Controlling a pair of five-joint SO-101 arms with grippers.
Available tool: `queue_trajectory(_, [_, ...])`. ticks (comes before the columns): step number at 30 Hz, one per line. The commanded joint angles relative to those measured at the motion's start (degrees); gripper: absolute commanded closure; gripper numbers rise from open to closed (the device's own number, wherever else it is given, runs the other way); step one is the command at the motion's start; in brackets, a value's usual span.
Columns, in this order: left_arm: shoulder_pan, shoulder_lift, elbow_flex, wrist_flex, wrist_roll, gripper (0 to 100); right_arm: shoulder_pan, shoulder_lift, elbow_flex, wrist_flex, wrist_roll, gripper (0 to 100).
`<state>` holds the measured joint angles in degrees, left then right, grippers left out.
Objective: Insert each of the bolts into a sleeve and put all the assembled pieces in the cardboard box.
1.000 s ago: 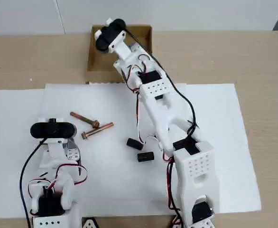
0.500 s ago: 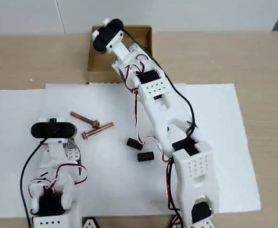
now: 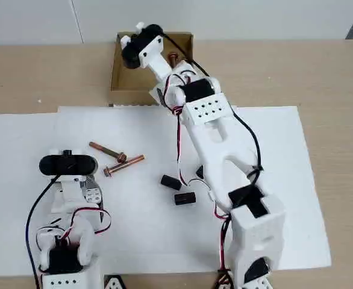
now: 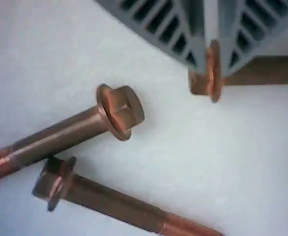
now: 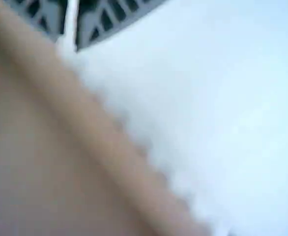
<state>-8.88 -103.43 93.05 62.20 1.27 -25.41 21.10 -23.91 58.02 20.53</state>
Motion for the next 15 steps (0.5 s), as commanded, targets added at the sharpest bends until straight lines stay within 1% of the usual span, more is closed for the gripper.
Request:
queue_trajectory(1, [-0.3, -0.5, -0.2, 0.0, -0.2, 99, -0.4, -6.6, -3.2, 8.7, -4.4, 99.5])
queue_trajectory(7, [-0.3, -0.5, -0.2, 0.0, -0.2, 99, -0.5, -10.9, -3.2, 24.9, -5.5, 99.5])
queue_trajectory(11, [-0.3, -0.5, -0.2, 0.0, -0.2, 99, -3.2, -11.6, -3.1, 34.3, -5.5, 99.5])
queue_trajectory(15, [-0.3, -0.5, -0.2, 0.0, -0.2, 99, -5.1, -11.6, -2.8, 38.1, -5.2, 99.5])
